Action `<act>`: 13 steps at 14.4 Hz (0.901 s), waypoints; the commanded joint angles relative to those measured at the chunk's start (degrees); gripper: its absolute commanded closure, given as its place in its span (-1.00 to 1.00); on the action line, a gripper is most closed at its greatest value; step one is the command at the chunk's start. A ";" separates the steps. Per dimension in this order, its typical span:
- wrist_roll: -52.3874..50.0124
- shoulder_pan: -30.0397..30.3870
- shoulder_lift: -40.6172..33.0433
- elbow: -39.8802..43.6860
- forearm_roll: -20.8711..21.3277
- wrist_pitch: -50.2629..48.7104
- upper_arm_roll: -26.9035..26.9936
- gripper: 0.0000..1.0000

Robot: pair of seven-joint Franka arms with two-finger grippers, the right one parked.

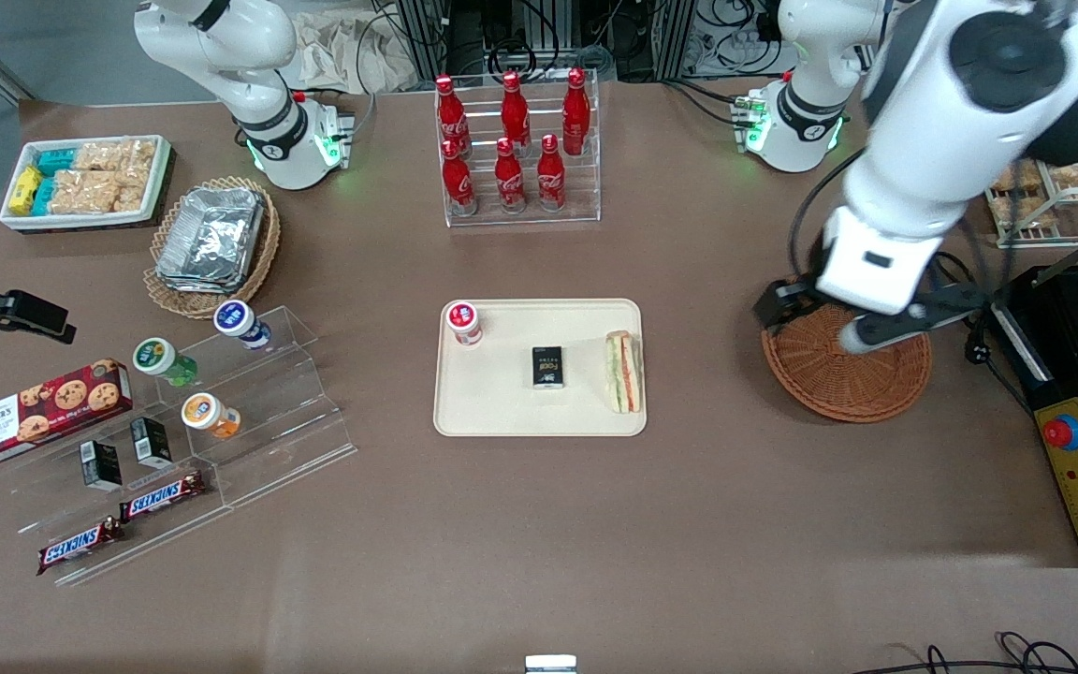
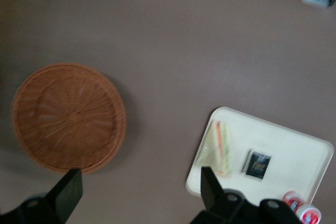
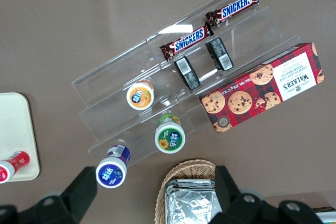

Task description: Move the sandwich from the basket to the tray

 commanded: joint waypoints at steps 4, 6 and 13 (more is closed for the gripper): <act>28.87 -8.31 -10.40 -5.08 -3.40 -7.64 23.41 -1.00; 32.86 -8.58 -12.59 -10.08 -1.13 -4.07 24.84 -1.00; 37.09 -7.44 -11.11 -10.46 0.03 -3.68 24.84 -1.00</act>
